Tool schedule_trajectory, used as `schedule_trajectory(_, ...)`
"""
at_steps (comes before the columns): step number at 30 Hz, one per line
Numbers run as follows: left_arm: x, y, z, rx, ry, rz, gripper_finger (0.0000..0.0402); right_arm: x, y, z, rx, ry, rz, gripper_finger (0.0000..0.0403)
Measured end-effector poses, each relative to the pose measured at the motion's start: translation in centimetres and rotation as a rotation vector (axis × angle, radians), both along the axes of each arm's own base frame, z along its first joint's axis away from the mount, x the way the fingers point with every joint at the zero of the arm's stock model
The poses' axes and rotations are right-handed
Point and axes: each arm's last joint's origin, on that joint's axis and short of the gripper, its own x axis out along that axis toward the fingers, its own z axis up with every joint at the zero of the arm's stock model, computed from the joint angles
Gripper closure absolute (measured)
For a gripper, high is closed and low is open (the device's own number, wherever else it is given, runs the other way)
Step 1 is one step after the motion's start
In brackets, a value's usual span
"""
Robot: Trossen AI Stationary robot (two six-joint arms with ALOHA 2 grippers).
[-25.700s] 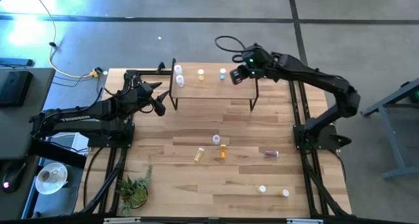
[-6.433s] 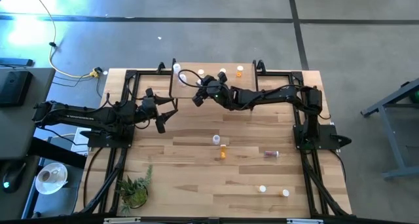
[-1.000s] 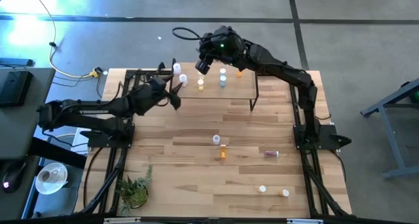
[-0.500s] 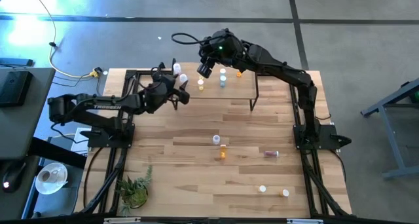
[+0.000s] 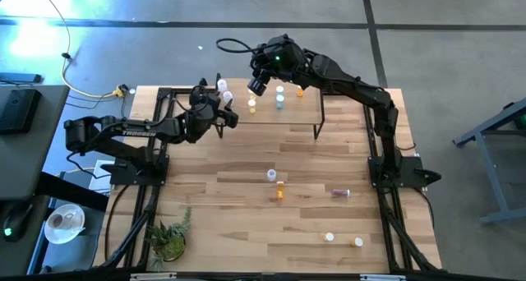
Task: Pick and place medicine bottles onto shelf by color
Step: Adjust the transparent pill bottle on the shelf, then put the bottom orange pill bottle on the shelf aligned with the other orange pill bottle
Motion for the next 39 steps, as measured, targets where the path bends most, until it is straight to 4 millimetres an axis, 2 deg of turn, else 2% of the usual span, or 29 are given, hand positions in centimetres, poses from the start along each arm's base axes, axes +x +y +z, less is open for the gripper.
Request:
schedule_trajectory(18, -0.4, 0.0, -0.4, -0.014, 0.005, 0.090, 0.0158, 0.0, 0.0, 0.0, -0.004, 0.004, 0.002, 0.0245)
schedule_trajectory(31, 0.1, -1.4, -0.4, 0.031, 0.039, 0.144, 0.0158, 0.0, 0.0, 0.0, -0.005, 0.006, 0.003, 0.0245)
schedule_trajectory(39, -0.1, -1.5, -0.4, 0.045, 0.064, 0.169, 0.0158, -0.1, 0.0, -0.2, 0.001, 0.021, 0.003, 0.0245)
